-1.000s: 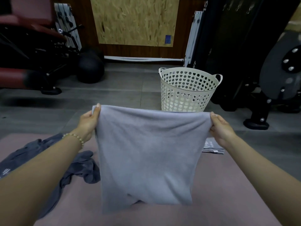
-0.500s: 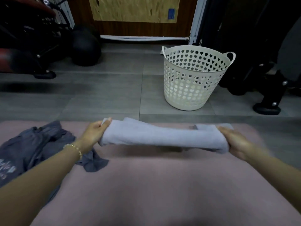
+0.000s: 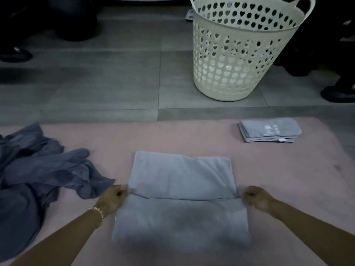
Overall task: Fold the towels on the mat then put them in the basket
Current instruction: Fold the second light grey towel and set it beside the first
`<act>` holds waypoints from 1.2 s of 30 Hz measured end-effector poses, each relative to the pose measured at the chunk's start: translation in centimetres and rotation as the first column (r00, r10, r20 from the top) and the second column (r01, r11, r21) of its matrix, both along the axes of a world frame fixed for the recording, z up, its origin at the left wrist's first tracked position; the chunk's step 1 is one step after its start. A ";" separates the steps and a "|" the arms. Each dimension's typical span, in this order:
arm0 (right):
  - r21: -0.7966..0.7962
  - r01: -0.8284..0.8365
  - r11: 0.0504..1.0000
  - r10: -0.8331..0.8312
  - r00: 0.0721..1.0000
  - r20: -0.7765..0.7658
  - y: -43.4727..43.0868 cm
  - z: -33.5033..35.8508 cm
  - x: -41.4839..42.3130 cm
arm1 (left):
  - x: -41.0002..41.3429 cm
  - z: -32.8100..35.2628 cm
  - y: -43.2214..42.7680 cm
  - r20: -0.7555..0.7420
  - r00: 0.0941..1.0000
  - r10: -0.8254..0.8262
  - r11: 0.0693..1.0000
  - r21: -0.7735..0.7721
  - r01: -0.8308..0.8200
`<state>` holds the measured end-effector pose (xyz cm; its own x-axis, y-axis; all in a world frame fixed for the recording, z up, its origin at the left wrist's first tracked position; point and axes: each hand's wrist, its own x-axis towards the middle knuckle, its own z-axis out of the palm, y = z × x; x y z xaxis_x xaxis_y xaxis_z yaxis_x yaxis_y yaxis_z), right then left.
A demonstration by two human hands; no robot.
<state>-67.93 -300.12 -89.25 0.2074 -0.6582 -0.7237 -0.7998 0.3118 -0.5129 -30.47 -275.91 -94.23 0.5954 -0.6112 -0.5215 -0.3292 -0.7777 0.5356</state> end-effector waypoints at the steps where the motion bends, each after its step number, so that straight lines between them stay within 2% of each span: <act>1: -0.048 -0.008 0.999 0.008 1.000 0.003 -1.4 -1.2 0.8 | 0.6 -1.1 -1.4 0.011 1.000 0.009 0.999 -0.047 -0.009; 4: -0.138 0.081 0.987 -0.069 0.993 0.091 -4.5 -1.5 3.1 | 2.2 -1.7 -5.0 -0.072 0.974 0.216 0.953 -0.202 -0.227; 6: -0.132 0.117 0.984 -0.097 0.984 0.150 -6.0 -2.4 4.5 | 3.3 -3.1 -7.0 -0.066 0.954 0.293 0.933 -0.198 -0.300; 9: -0.107 0.149 0.983 -0.130 0.978 0.165 -7.9 -5.1 6.2 | 4.2 -5.0 -9.8 -0.055 0.964 0.260 0.940 -0.216 -0.266; 13: 0.008 0.157 0.988 -0.157 0.981 0.114 -8.9 -6.6 6.8 | 4.4 -5.5 -11.5 0.002 0.963 0.270 0.916 -0.310 -0.256; 15: 0.059 0.131 0.990 -0.137 0.983 0.125 -9.1 -6.9 6.7 | 4.7 -6.0 -11.9 -0.045 0.956 0.288 0.899 -0.330 -0.287; 18: 0.122 0.149 0.981 -0.173 0.960 0.218 -9.2 -7.5 6.9 | 5.2 -5.9 -12.4 -0.166 0.902 0.399 0.840 -0.328 -0.432; 20: 0.034 0.249 0.968 -0.247 0.918 0.311 -9.7 -8.1 6.7 | 5.8 -6.0 -12.1 -0.164 0.890 0.424 0.823 -0.340 -0.455; 22: -0.070 0.399 0.914 -0.342 0.852 0.397 -10.0 -8.5 6.3 | 6.0 -6.0 -11.6 -0.153 0.878 0.454 0.790 -0.385 -0.476; 24: -0.095 0.470 0.878 -0.394 0.820 0.414 -10.1 -9.0 6.1 | 6.2 -6.4 -11.4 -0.191 0.855 0.482 0.762 -0.390 -0.516; 26: -0.099 0.485 0.869 -0.420 0.828 0.371 -10.1 -9.5 6.3 | 6.0 -6.5 -11.8 -0.228 0.834 0.503 0.752 -0.359 -0.552; 32: -0.197 0.512 0.836 -0.454 0.847 0.274 -10.8 -10.5 6.9 | 6.6 -6.4 -11.6 -0.161 0.917 0.365 0.844 -0.358 -0.399; 34: -0.346 0.485 0.803 -0.422 0.873 0.246 -11.0 -10.4 6.3 | 6.5 -6.3 -10.8 -0.060 0.962 0.265 0.877 -0.401 -0.267; 36: -0.536 0.324 0.780 -0.267 0.946 0.183 -10.6 -9.5 5.5 | 5.4 -5.9 -9.5 0.157 0.982 0.108 0.920 -0.389 -0.040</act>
<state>-62.40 -310.70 -98.74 -0.0172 -0.9783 -0.2063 -0.6563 0.1667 -0.7359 -25.09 -285.40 -100.15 0.7059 -0.6938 -0.1426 -0.3921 -0.5503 0.7372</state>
